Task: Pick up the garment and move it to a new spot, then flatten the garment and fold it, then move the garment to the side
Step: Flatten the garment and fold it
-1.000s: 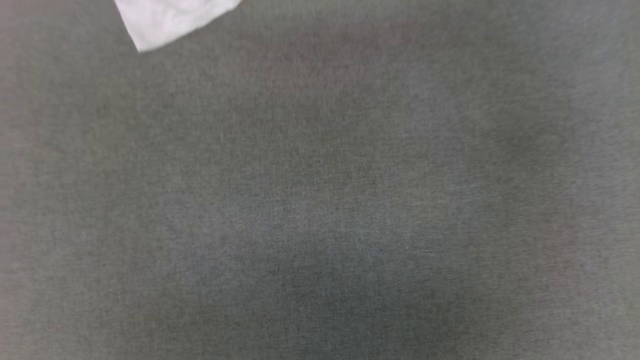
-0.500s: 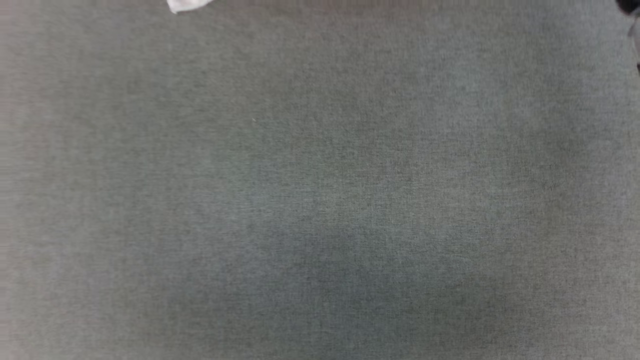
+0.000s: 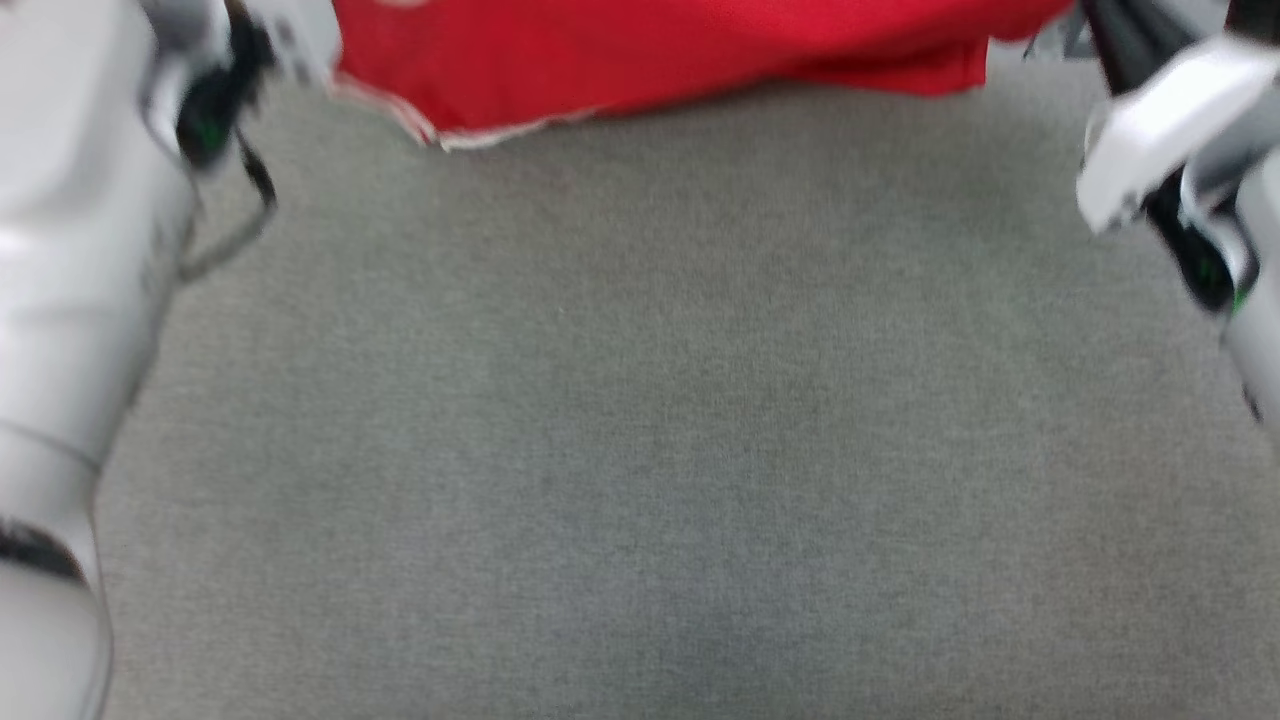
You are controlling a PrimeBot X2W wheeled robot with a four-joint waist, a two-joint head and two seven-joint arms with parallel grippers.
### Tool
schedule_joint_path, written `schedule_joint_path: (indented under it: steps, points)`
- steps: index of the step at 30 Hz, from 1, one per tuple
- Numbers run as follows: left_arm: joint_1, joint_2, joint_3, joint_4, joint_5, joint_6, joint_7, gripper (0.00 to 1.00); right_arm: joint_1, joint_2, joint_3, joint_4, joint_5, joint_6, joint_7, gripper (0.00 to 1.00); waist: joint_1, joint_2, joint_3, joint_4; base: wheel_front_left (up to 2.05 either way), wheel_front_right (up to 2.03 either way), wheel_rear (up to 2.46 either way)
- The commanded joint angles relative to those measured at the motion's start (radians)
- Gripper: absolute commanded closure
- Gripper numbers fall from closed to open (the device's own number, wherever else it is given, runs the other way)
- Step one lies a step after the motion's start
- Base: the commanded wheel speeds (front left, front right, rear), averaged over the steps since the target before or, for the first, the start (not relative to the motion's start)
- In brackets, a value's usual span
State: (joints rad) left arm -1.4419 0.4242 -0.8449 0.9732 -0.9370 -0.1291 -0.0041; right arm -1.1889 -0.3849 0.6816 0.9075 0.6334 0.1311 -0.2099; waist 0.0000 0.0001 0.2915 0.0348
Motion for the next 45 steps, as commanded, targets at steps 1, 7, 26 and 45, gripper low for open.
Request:
schedule_joint_path:
  steps: [1, 7, 26, 45]
  points:
    - [0.036, 0.010, -0.004, -0.009, -0.007, -0.003, 0.004, 1.00, 0.033, -0.009, 0.006, -0.011, 0.013, -0.001, -0.001, 1.00, 0.0000, -0.0001, -0.082, 0.025, 0.00, 0.00, 0.00]
    - [0.269, 0.056, -0.024, -0.144, -0.043, 0.034, 0.015, 1.00, 0.249, -0.095, 0.013, -0.124, 0.075, -0.001, 0.002, 1.00, 0.0000, -0.0001, -0.163, 0.047, 0.00, 0.00, 0.00]
    - [0.979, 0.378, -0.042, -1.055, -0.183, 0.467, 0.080, 1.00, 0.906, -0.172, -0.249, -0.538, -0.074, -0.001, 0.036, 1.00, 0.0000, -0.0001, -0.212, 0.081, 0.00, 0.00, 0.00]
    - [1.135, 0.504, -0.009, -1.345, -0.192, 0.658, 0.047, 1.00, 1.286, -0.061, -0.602, -0.927, -0.198, -0.001, 0.179, 1.00, 0.0000, -0.0001, -0.151, 0.070, 0.00, 0.00, 0.00]
